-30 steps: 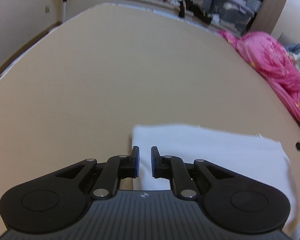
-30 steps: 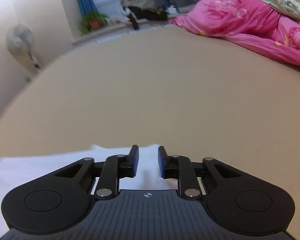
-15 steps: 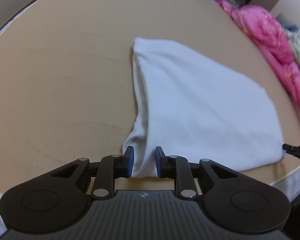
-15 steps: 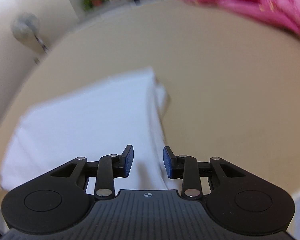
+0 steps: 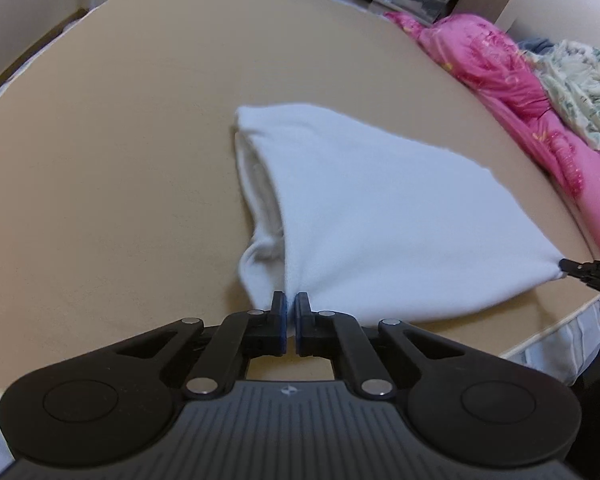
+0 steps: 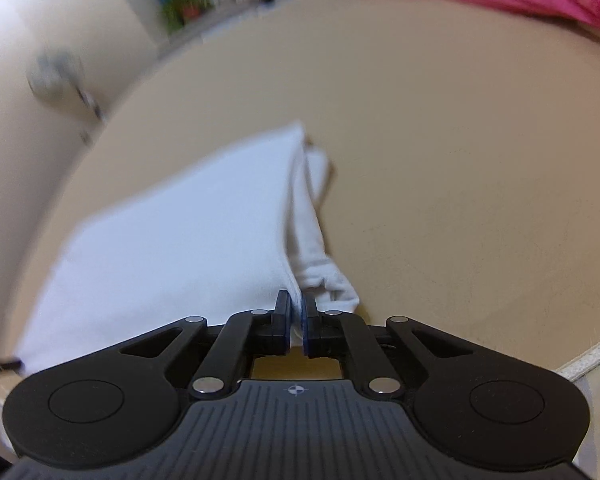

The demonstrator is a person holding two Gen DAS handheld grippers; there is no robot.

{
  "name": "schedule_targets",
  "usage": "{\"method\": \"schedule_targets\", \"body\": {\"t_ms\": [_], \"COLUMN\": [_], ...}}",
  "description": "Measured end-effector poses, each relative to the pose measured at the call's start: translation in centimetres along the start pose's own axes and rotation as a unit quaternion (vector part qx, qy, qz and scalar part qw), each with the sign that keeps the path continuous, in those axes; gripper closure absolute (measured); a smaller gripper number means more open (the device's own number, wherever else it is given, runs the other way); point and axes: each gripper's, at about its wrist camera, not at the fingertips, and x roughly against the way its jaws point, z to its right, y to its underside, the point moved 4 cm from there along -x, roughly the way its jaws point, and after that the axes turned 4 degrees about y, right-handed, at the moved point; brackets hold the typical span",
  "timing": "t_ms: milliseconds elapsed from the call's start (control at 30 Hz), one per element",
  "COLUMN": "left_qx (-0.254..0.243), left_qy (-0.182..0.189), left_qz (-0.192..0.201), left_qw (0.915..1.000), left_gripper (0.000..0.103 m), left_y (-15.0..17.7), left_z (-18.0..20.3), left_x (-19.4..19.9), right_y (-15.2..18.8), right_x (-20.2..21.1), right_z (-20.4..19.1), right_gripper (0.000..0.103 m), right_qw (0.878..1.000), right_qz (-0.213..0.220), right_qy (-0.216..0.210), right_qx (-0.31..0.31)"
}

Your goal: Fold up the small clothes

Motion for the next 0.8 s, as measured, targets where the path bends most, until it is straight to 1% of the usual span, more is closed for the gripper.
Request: {"method": "schedule_targets", "body": {"t_ms": [33, 100, 133, 167, 200, 233, 267, 333, 400, 433, 500, 567, 600, 633, 667, 700, 733, 767, 800], "left_qx": [0.002, -0.007, -0.019, -0.022, -0.016, -0.008, -0.003, -0.001, -0.006, -0.012, -0.032, -0.044, -0.046, -0.045, -0.037, -0.023, -0.013, -0.009, -0.009], "left_qy": [-0.01, -0.036, -0.044, -0.041, -0.033, -0.023, -0.019, -0.012, -0.006, -0.006, -0.013, -0.026, -0.041, -0.061, -0.083, -0.091, -0.086, -0.078, -0.076], "left_qz": [-0.019, -0.062, -0.071, -0.066, -0.055, -0.034, -0.014, 0.015, 0.025, 0.026, 0.025, 0.01, -0.007, -0.031, -0.056, -0.068, -0.063, -0.051, -0.038], "left_qw": [0.9998, 0.9974, 0.9964, 0.9967, 0.9978, 0.9991, 0.9997, 0.9998, 0.9996, 0.9996, 0.9991, 0.9986, 0.9981, 0.9966, 0.9943, 0.9933, 0.9942, 0.9956, 0.9963], "left_gripper": [0.099, 0.099, 0.098, 0.097, 0.095, 0.092, 0.087, 0.086, 0.086, 0.086, 0.086, 0.086, 0.086, 0.086, 0.086, 0.086, 0.086, 0.086, 0.086], "left_y": [0.5, 1.4, 1.5, 1.2, 0.9, 0.4, 0.0, -0.6, -0.7, -0.8, -0.5, -0.5, -0.1, 0.0, 0.4, 0.6, 0.4, 0.1, -0.1], "left_z": [-0.3, -0.4, -0.1, 0.1, 0.2, 0.2, 0.2, 0.4, 1.0, 1.4, 2.6, 3.2, 2.9, 2.6, 2.0, 1.4, 1.3, 1.5, 1.6], "left_x": [-0.6, -2.2, -2.6, -2.7, -2.3, -1.7, -1.1, -0.2, -0.2, -0.4, -1.1, -2.4, -3.4, -4.3, -5.1, -5.5, -5.3, -4.8, -4.3], "right_y": [0.2, 1.2, 1.8, 2.3, 2.4, 2.3, 1.9, 1.1, 0.7, 0.5, 0.8, 0.9, 1.1, 1.4, 1.9, 2.3, 2.4, 2.4, 2.1], "right_x": [0.0, -1.2, -2.1, -2.5, -2.6, -2.1, -1.5, 0.0, 0.9, 0.9, 0.5, -0.9, -1.4, -2.3, -2.8, -3.7, -4.3, -4.3, -3.8], "right_z": [0.3, 1.0, 1.1, 1.0, 0.8, 0.6, 0.3, -0.2, -0.9, -1.3, -2.2, -2.8, -2.9, -2.8, -2.6, -2.1, -1.8, -1.6, -1.8], "right_gripper": [0.099, 0.099, 0.098, 0.098, 0.096, 0.095, 0.094, 0.093, 0.092, 0.092, 0.092, 0.092, 0.091, 0.091, 0.089, 0.089, 0.089, 0.089, 0.089], "right_qw": [1.0, 0.998, 0.996, 0.995, 0.994, 0.994, 0.995, 0.994, 0.994, 0.995, 0.995, 0.994, 0.993, 0.993, 0.991, 0.99, 0.989, 0.989, 0.99], "right_qz": [-0.008, -0.047, -0.074, -0.088, -0.086, -0.074, -0.054, 0.002, 0.039, 0.047, 0.047, 0.038, 0.029, 0.012, -0.005, -0.03, -0.042, -0.042, -0.028], "right_qy": [0.008, 0.031, 0.04, 0.05, 0.061, 0.068, 0.075, 0.087, 0.07, 0.055, 0.029, 0.019, 0.026, 0.041, 0.057, 0.075, 0.083, 0.09, 0.092], "right_qx": [0.0, 0.001, 0.008, 0.018, 0.029, 0.037, 0.045, 0.064, 0.073, 0.075, 0.086, 0.101, 0.108, 0.114, 0.117, 0.116, 0.112, 0.106, 0.104]}}
